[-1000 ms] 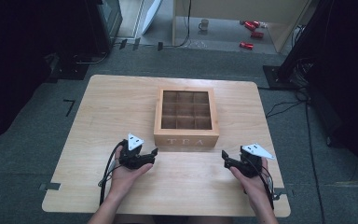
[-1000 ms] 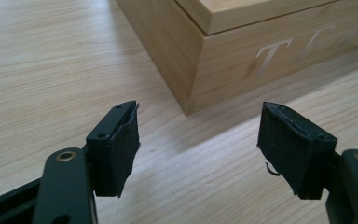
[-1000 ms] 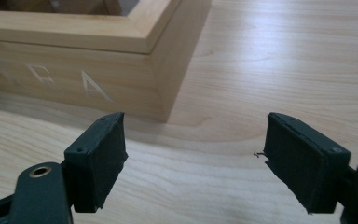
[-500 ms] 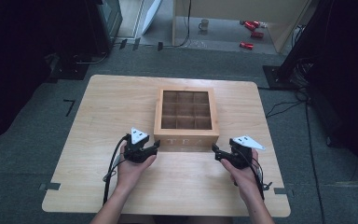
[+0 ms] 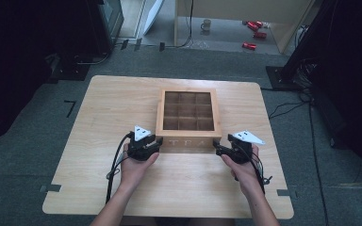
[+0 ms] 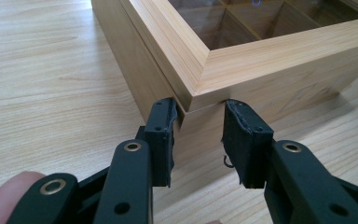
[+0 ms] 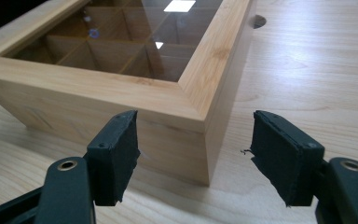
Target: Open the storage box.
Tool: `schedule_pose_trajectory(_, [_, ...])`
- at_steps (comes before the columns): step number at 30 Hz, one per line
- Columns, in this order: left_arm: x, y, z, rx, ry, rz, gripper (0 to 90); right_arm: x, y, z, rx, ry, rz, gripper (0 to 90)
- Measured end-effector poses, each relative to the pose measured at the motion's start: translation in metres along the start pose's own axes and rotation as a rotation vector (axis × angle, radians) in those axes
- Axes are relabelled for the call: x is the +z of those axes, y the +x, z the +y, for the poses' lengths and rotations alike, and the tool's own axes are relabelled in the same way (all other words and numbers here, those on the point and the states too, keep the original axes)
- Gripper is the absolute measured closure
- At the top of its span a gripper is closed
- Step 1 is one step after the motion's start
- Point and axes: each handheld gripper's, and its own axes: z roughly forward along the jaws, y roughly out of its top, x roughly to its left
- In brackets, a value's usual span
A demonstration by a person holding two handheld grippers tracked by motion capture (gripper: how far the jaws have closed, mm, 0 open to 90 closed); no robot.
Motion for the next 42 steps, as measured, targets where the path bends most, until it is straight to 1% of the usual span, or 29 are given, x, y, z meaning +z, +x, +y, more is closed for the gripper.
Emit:
schedule_pose_trajectory(1, [0.000, 0.000, 0.000, -0.001, 0.003, -0.001, 64.4, 0.003, -0.002, 0.001, 0.007, 0.002, 0.018, 32.6])
schedule_pose_trajectory(3, [-0.001, 0.000, 0.001, 0.000, 0.006, -0.002, 65.0, 0.008, -0.004, 0.001, 0.002, 0.006, 0.037, 32.5])
schedule_pose_trajectory(7, [-0.002, 0.002, 0.001, 0.002, 0.004, -0.008, 67.5, 0.015, -0.003, 0.000, -0.010, 0.022, 0.062, 32.5])
schedule_pose_trajectory(8, [-0.002, 0.002, 0.001, 0.002, 0.004, -0.008, 67.5, 0.015, -0.003, 0.000, -0.010, 0.022, 0.062, 32.5])
schedule_pose_trajectory(9, [-0.002, 0.002, 0.001, 0.002, 0.001, -0.009, 67.4, 0.017, -0.002, -0.001, -0.022, 0.030, 0.063, 32.5])
schedule_pose_trajectory(14, [-0.001, 0.002, 0.001, -0.004, -0.006, -0.012, 66.8, 0.021, 0.000, -0.003, -0.028, 0.039, 0.059, 32.5])
schedule_pose_trajectory(18, [-0.002, 0.003, 0.003, -0.011, -0.011, -0.015, 66.4, 0.024, -0.002, -0.002, -0.033, 0.040, 0.058, 32.4])
schedule_pose_trajectory(23, [-0.002, 0.004, 0.006, -0.023, -0.017, -0.013, 66.6, 0.024, -0.005, 0.001, -0.024, 0.037, 0.071, 32.3])
schedule_pose_trajectory(25, [-0.002, 0.005, 0.006, -0.020, -0.015, -0.011, 66.5, 0.024, -0.006, 0.001, -0.022, 0.036, 0.073, 33.0])
schedule_pose_trajectory(28, [-0.003, 0.005, 0.007, -0.017, -0.019, -0.008, 66.5, 0.025, -0.004, 0.001, -0.031, 0.030, 0.072, 34.5])
schedule_pose_trajectory(30, [-0.004, 0.006, 0.008, -0.020, -0.025, -0.015, 66.6, 0.024, -0.002, 0.001, -0.044, 0.020, 0.066, 36.3])
schedule_pose_trajectory(32, [-0.004, 0.007, 0.008, -0.023, -0.030, -0.019, 66.5, 0.024, 0.000, 0.001, -0.047, 0.008, 0.065, 37.9])
schedule_pose_trajectory(36, [-0.004, 0.008, 0.008, -0.029, -0.033, -0.029, 64.6, 0.025, 0.003, 0.002, -0.055, 0.005, 0.065, 39.8])
schedule_pose_trajectory(38, [-0.005, 0.009, 0.008, -0.025, -0.036, -0.034, 63.3, 0.025, 0.005, 0.002, -0.066, 0.004, 0.058, 40.4])
schedule_pose_trajectory(42, [-0.010, 0.010, 0.005, -0.010, -0.039, -0.037, 61.1, 0.024, 0.006, 0.003, -0.059, 0.000, 0.052, 40.4])
